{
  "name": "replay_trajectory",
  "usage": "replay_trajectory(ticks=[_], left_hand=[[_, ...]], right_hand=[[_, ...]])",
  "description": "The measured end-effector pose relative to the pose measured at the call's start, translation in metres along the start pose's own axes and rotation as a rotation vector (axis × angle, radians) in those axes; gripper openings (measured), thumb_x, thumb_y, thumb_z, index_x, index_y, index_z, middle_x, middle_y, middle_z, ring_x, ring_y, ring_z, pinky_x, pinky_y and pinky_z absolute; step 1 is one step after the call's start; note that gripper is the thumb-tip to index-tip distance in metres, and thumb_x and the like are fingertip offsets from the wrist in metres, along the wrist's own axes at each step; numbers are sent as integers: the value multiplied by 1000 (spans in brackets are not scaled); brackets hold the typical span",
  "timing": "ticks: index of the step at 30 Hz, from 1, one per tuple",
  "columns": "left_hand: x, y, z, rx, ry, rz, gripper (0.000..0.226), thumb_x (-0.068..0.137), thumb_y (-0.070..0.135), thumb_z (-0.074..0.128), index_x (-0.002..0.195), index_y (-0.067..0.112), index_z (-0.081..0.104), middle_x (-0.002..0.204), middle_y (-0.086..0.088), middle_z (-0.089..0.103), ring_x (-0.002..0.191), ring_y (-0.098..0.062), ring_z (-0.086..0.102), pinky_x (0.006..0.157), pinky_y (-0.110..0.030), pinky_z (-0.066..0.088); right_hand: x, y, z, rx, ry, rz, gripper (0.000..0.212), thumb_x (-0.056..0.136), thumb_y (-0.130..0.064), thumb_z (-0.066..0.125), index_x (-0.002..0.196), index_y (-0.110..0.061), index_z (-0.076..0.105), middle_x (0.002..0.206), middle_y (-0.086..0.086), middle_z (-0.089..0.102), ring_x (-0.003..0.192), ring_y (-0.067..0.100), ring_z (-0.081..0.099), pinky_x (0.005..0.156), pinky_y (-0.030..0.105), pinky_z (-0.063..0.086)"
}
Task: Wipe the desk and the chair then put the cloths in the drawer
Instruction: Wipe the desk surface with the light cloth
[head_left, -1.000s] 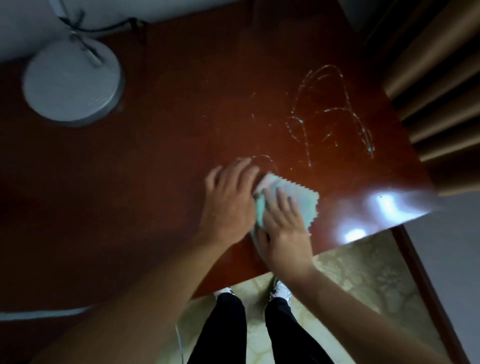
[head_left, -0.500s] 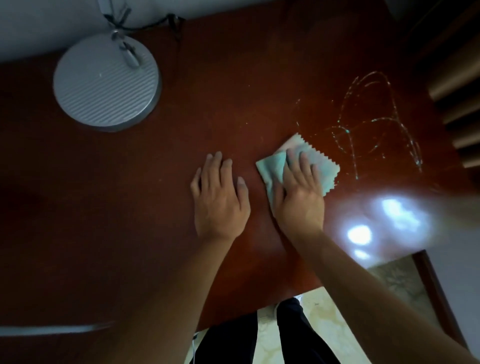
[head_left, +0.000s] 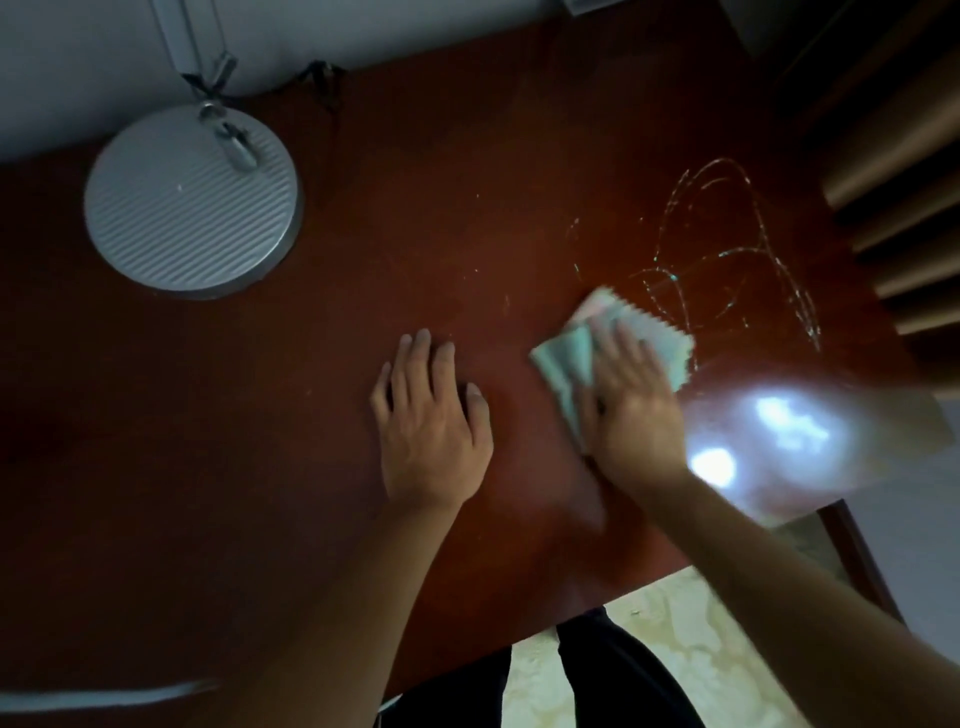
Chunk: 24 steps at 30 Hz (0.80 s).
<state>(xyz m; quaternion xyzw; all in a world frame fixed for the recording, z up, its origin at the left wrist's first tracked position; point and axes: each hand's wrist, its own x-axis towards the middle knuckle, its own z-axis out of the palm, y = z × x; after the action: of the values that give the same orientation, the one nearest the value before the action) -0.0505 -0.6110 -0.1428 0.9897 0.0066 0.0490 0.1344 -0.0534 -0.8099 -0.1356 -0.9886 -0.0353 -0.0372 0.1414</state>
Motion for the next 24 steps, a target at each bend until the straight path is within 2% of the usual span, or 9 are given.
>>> replay_trajectory(ticks=[3,6,10,13,16,19,22,24], left_hand=[[2,-2,2,17,8,5,46,96,33,43,136,12,47,148,-13,45,142,-27,33,114,-46,24],[1,0,4,31,10,-1,50,96,34,40,142,14,41,150,-11,43,142,-26,33,113,-47,24],[1,1,2,61,-1,28,54,95,33,40,146,15,38,154,-9,39,144,-24,31,113,-48,21],[7,12,1,62,-3,118,53,95,30,41,147,16,39,154,-6,39,144,-22,32,113,-50,21],[21,54,5,-35,38,173,51,94,26,43,145,18,40,152,-1,43,143,-18,34,114,-49,19],[33,109,16,-111,20,199,49,96,26,40,145,21,39,152,1,42,143,-16,33,115,-48,17],[42,152,30,-158,-8,146,48,97,25,36,145,22,41,153,2,40,144,-15,33,115,-49,18],[47,172,37,-177,-21,132,49,96,24,34,145,22,43,154,3,40,144,-16,33,114,-50,19]], right_hand=[[21,34,-11,-6,46,200,43,98,-20,49,137,-2,52,150,14,42,143,34,32,117,50,26],[14,15,-5,4,60,249,42,97,-18,51,134,0,54,151,15,41,143,36,32,117,51,25],[-22,-28,7,3,9,-38,47,96,-20,50,137,1,51,149,14,45,141,35,35,116,52,29],[-18,-10,0,8,-18,-170,47,96,-22,49,138,-2,51,148,9,46,140,32,39,115,51,32],[10,47,-13,-8,-4,-17,49,96,-23,49,139,-1,50,147,14,47,138,35,41,115,50,31],[42,113,-34,-21,34,169,45,99,-21,48,140,-2,49,150,15,43,142,35,34,118,48,24],[45,115,-37,-22,61,228,46,97,-18,51,139,0,49,151,16,41,143,37,31,118,51,24],[26,95,-30,-34,46,133,51,92,-15,59,140,0,48,150,18,41,142,40,32,115,55,28]])
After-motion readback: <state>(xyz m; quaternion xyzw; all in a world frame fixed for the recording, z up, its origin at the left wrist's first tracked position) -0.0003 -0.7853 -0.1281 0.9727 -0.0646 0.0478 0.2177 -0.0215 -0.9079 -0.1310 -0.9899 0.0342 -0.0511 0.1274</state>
